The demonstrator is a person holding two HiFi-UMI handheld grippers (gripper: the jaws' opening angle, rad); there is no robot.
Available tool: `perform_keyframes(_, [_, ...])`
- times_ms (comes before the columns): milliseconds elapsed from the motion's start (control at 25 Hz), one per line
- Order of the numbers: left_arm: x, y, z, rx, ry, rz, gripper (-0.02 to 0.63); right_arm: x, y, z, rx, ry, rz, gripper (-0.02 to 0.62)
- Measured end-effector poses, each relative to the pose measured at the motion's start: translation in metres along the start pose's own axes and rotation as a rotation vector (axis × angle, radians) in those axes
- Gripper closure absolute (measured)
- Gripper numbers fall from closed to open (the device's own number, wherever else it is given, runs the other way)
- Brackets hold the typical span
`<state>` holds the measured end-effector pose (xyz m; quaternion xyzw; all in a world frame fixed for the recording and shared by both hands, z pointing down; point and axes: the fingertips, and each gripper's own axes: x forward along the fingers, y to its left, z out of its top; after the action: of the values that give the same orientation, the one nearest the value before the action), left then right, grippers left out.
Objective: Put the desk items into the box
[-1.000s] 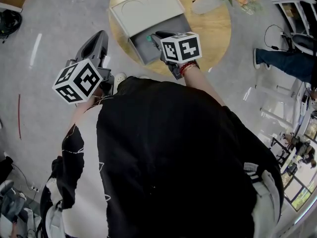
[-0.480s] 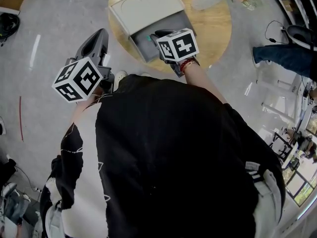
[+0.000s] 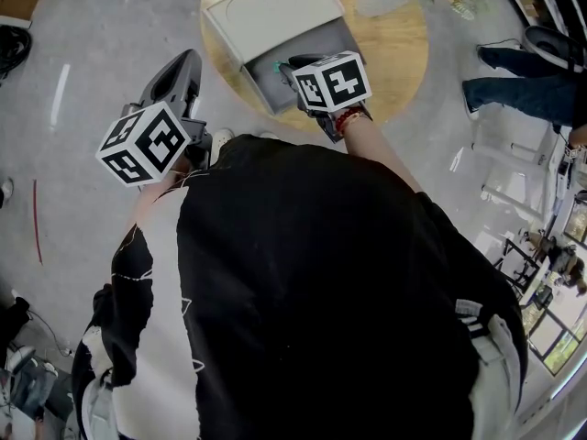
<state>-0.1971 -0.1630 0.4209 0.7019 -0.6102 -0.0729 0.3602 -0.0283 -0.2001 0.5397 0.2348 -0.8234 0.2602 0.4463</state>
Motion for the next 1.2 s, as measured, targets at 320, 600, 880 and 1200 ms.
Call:
perform_keyframes(320, [0.004, 0.003, 0.003, -0.002, 0.003, -0.017, 0.597, 0.001, -0.001, -0.005, 0.010, 0.015, -0.015, 0.509])
perform_keyframes(600, [0.004, 0.004, 0.005, 0.000, 0.010, -0.041, 0.597, 0.000, -0.001, -0.010, 0.031, 0.019, -0.038, 0.509])
perform_keyframes(880, [-0.006, 0.010, 0.011, 0.012, 0.005, -0.061, 0.597, -0.002, 0.002, -0.014, 0.054, 0.019, -0.060, 0.500])
perform_keyframes(1200, [-0.020, 0.026, 0.018, 0.015, -0.008, -0.067, 0.597, -0.005, -0.001, -0.023, 0.100, 0.016, -0.097, 0.477])
